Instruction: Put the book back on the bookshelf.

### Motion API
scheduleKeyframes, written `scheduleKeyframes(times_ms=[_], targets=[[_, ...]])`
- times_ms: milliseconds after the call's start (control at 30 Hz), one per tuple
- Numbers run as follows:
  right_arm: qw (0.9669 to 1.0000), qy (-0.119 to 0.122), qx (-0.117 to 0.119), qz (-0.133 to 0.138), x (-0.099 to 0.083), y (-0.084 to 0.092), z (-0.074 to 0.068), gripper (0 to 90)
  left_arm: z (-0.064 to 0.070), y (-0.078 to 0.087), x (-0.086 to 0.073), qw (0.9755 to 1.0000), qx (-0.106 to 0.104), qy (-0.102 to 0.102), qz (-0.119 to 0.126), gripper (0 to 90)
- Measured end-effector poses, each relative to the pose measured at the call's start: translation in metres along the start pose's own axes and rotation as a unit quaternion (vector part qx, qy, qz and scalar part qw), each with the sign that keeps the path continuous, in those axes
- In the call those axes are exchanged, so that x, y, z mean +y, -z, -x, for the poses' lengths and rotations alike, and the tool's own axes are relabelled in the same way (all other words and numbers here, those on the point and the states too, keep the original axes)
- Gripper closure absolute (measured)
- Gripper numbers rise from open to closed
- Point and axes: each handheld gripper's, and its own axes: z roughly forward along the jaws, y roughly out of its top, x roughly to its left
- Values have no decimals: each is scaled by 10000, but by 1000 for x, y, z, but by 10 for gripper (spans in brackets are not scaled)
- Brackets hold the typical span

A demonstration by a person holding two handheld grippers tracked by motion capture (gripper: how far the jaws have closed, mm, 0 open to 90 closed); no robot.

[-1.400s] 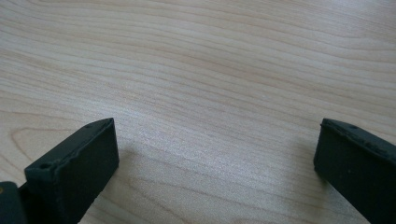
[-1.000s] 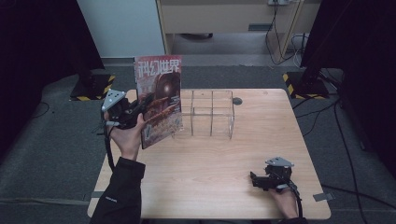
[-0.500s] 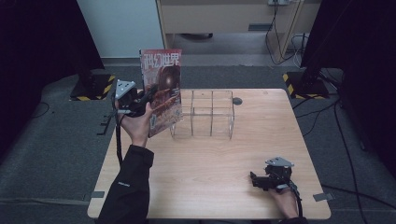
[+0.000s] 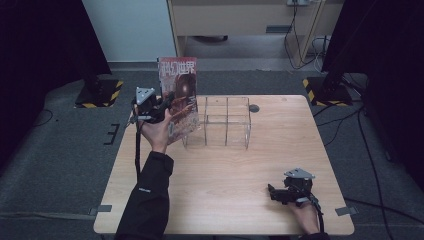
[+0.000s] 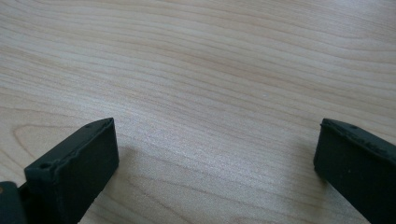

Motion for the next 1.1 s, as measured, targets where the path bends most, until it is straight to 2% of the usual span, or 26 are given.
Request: scheduleKeyframes(times_ms=[333, 567, 900, 1100], targets=[[10000, 7, 4, 3, 0, 0, 0, 3, 6, -12, -22, 10000, 8, -57, 30, 838], [10000, 28, 11, 0, 0, 0, 0, 3, 8, -11, -33, 9998, -55, -49, 161, 838], [10000, 25, 14, 18, 0, 0, 0, 3, 7, -6, -52, 9998, -113, -165, 57, 837], [10000, 28, 17, 8, 0, 0, 0, 3, 5, -4, -59, 9997, -169, -88, 120, 836]])
